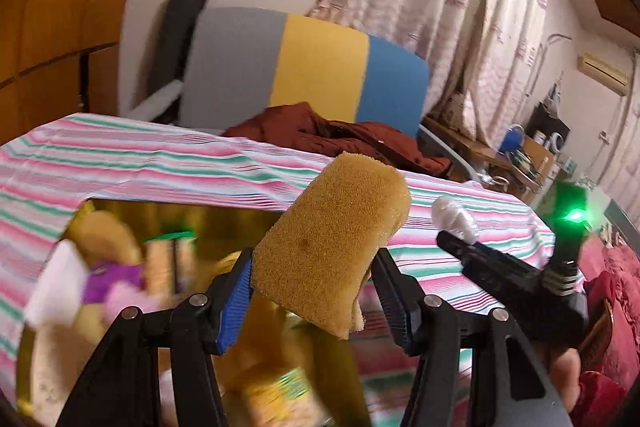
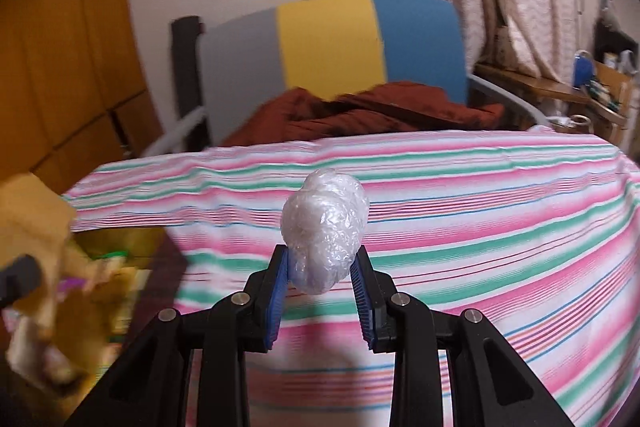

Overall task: Organize objects
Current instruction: 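Carry the sponge with the left gripper and ball with the right gripper into the tray, releasing both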

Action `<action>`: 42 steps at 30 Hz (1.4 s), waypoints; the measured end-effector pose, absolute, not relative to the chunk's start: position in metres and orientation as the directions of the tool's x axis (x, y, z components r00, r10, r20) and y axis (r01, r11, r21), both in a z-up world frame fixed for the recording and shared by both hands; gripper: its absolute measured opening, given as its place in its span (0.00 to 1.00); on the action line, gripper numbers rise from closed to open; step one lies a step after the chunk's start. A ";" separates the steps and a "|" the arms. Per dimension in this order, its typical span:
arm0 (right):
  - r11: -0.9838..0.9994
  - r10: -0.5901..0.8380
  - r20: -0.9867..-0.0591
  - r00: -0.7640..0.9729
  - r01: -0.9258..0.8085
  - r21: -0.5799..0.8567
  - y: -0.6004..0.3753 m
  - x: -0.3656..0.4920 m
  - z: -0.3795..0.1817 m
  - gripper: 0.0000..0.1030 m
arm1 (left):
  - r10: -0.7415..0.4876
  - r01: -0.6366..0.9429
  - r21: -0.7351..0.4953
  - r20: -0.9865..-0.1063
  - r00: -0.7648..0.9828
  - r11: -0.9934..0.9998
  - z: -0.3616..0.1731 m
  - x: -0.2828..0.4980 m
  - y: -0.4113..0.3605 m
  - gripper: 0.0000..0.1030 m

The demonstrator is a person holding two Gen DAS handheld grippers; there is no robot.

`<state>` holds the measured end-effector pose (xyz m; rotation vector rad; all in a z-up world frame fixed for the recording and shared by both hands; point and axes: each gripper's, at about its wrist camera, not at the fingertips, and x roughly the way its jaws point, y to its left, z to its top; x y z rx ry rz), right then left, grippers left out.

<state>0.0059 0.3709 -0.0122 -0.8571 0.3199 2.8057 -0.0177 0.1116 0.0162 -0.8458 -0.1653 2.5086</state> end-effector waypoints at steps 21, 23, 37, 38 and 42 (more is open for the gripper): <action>-0.953 -0.252 -0.615 -0.747 0.080 0.292 0.229 0.037 -0.013 0.32 | 0.346 -0.231 -0.261 -0.615 -0.708 -0.937 -0.023 -0.004 0.015 0.58; -0.948 -0.272 -0.622 -0.734 0.095 0.303 0.223 0.043 -0.016 0.32 | 0.346 -0.228 -0.264 -0.609 -0.714 -0.937 -0.021 -0.006 0.012 0.58; -0.910 -0.411 -0.659 -0.630 0.246 0.332 0.175 0.064 -0.035 0.54 | 0.363 -0.255 -0.259 -0.639 -0.678 -0.932 -0.010 -0.044 0.029 0.68; -0.910 -0.413 -0.658 -0.629 0.246 0.335 0.176 0.065 -0.035 0.60 | 0.360 -0.254 -0.255 -0.644 -0.676 -0.933 -0.009 -0.046 0.030 0.69; -0.913 -0.403 -0.655 -0.640 0.236 0.332 0.180 0.065 -0.035 0.64 | 0.346 -0.256 -0.234 -0.655 -0.672 -0.938 -0.011 -0.042 0.037 0.70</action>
